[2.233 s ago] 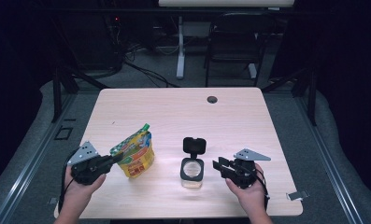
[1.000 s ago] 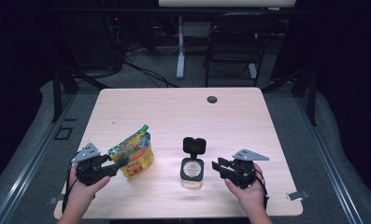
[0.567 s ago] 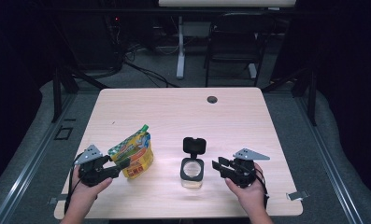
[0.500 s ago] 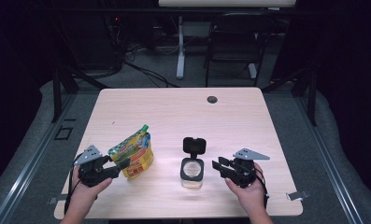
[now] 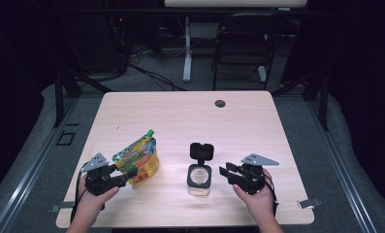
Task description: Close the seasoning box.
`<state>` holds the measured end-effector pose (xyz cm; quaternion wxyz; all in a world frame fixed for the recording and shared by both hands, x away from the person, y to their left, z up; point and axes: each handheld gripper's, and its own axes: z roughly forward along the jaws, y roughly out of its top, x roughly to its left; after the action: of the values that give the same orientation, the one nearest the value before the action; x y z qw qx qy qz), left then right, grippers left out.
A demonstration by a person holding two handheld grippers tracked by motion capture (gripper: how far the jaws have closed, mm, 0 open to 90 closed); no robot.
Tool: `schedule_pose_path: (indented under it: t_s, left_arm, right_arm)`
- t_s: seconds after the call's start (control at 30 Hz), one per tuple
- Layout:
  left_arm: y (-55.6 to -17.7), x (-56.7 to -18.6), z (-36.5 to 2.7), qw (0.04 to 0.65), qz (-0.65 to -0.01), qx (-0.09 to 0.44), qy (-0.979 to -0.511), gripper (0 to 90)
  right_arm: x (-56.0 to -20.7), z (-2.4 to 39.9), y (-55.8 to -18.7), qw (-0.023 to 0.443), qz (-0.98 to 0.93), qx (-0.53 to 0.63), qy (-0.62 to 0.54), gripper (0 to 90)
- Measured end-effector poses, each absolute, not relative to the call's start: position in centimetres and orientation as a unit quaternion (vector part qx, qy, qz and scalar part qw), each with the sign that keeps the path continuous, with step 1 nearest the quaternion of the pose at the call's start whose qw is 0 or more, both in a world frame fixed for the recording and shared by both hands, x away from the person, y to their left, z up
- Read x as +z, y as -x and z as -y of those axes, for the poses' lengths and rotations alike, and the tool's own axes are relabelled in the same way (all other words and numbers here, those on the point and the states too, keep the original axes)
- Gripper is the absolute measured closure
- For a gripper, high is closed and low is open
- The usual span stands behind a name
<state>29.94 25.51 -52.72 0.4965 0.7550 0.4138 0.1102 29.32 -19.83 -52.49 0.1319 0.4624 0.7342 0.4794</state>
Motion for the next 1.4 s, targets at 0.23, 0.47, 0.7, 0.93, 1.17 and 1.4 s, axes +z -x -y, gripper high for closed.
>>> schedule_pose_path:
  t_s: [0.23,0.47,0.7,0.93,1.17,1.4]
  left_arm:
    - [-30.5,-53.8,-25.4,0.484,-0.425,0.104,-0.758,43.8]
    - [-30.8,-54.5,-25.1,0.472,-0.424,0.099,-0.767,43.5]
    - [-31.2,-55.3,-24.8,0.467,-0.425,0.098,-0.769,43.5]
    - [-31.5,-56.0,-24.5,0.465,-0.424,0.1,-0.77,42.2]
    - [-31.7,-56.5,-24.3,0.465,-0.424,0.103,-0.771,42.0]
    - [-31.9,-57.0,-24.2,0.467,-0.424,0.097,-0.77,42.3]
  right_arm:
    - [-52.5,19.6,-29.3,0.13,-0.733,0.484,-0.46,62.6]
    - [-52.5,19.7,-29.4,0.13,-0.735,0.48,-0.46,62.4]
    - [-52.5,19.6,-29.3,0.13,-0.735,0.48,-0.46,62.2]
    - [-52.6,19.6,-29.3,0.129,-0.736,0.48,-0.46,62.1]
    - [-52.6,19.6,-29.3,0.128,-0.736,0.479,-0.46,62.1]
    - [-52.6,19.6,-29.3,0.129,-0.738,0.477,-0.459,62.1]
